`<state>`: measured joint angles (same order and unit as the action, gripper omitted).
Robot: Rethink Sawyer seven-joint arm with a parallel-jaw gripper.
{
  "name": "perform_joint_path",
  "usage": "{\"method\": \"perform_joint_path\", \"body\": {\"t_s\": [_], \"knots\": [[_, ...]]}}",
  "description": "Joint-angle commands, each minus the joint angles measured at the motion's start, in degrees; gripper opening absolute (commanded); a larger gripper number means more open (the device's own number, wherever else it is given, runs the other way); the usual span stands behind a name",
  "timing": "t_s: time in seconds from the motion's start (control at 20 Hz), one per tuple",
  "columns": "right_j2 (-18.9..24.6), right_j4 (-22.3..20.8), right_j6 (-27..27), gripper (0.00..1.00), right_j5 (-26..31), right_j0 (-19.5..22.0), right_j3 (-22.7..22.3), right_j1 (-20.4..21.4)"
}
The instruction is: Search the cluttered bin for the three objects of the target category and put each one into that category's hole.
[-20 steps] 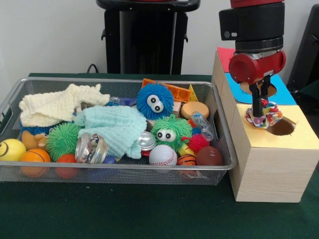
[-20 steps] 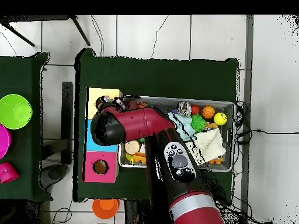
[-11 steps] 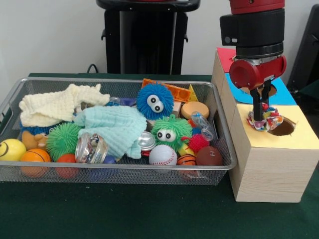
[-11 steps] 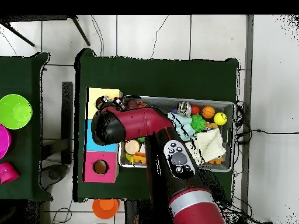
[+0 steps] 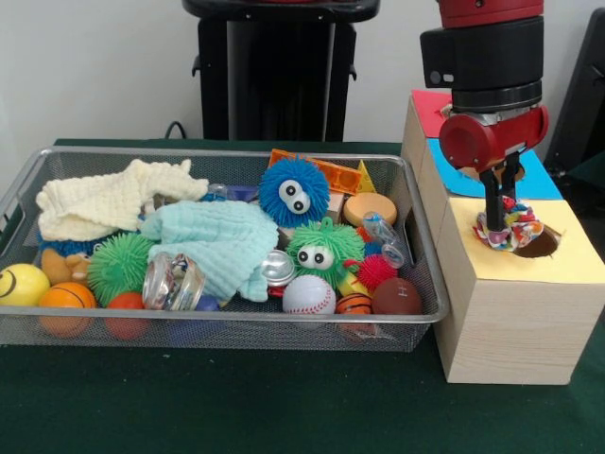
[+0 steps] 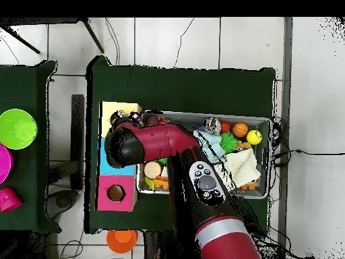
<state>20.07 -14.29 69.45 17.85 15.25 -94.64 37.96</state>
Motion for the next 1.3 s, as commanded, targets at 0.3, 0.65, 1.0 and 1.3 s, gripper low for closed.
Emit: {"method": "perform_joint_path", "body": {"t_s": [0.3, 0.65, 1.0, 1.3], "knots": [[5.4, 2.9, 8.8, 0.0, -0.5, 2.4, -2.9, -4.1], [8.6, 4.8, 7.8, 0.0, 1.5, 4.2, -3.8, -4.4], [9.3, 5.2, 7.5, 0.0, 3.1, 4.5, -4.0, -4.2], [7.8, 6.0, 5.7, 0.0, 9.9, 3.6, -2.6, -4.3]]}}
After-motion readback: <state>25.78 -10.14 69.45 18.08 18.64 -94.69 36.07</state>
